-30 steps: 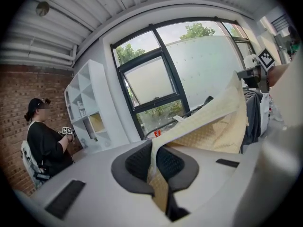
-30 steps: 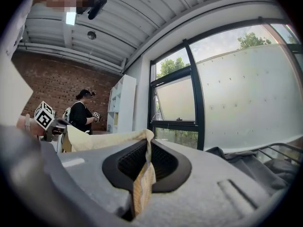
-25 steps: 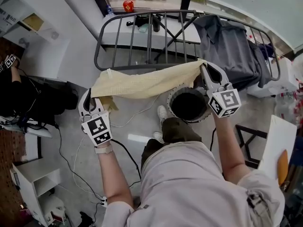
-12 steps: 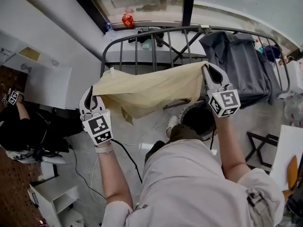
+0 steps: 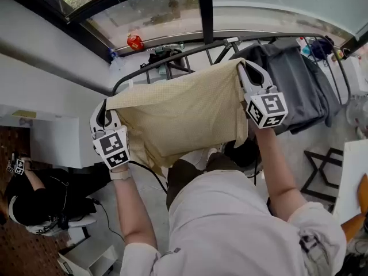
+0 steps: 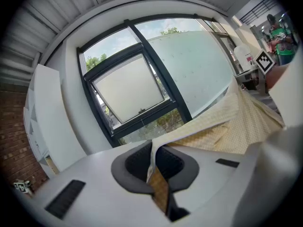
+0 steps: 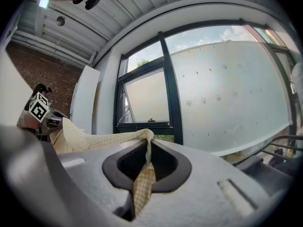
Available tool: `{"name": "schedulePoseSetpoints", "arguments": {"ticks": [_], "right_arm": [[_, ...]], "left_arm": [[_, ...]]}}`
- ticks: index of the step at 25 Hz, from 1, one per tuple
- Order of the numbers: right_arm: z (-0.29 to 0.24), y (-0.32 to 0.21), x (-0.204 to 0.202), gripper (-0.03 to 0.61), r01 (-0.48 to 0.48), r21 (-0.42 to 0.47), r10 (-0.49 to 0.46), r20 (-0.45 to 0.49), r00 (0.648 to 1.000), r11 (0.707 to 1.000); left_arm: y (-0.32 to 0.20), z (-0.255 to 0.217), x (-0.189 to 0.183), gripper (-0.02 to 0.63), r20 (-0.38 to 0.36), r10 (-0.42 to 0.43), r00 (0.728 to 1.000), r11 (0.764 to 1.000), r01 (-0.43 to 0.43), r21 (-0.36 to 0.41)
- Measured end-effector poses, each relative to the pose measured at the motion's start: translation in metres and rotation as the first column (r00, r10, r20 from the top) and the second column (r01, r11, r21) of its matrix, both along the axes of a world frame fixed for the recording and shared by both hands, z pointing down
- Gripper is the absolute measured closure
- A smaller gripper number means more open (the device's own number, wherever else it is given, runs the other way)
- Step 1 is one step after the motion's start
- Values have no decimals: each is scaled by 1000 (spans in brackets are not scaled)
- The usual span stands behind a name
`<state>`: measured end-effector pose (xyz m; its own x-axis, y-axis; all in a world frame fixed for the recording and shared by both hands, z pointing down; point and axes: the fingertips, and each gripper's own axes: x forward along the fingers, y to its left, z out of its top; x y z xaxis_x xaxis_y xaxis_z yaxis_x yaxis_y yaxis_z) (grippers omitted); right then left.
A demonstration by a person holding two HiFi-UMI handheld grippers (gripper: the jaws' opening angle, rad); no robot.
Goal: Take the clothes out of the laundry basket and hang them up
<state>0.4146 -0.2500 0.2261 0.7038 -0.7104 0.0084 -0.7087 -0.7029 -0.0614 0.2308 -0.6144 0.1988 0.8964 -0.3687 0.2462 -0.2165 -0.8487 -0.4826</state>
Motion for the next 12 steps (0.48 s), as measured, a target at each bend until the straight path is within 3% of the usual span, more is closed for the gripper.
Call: {"name": "schedulePoseSetpoints", "arguments": {"ticks": [7, 12], "right_arm": [[-13, 3, 45, 555, -110, 2, 110, -12, 994, 994], [1, 2, 68, 555, -175, -68, 177, 23, 984, 982]], "left_arm": [[-14, -3, 79, 606, -1, 87, 996, 996, -87, 1], [-25, 32, 130, 606, 60, 140, 988, 988, -136, -67]]}}
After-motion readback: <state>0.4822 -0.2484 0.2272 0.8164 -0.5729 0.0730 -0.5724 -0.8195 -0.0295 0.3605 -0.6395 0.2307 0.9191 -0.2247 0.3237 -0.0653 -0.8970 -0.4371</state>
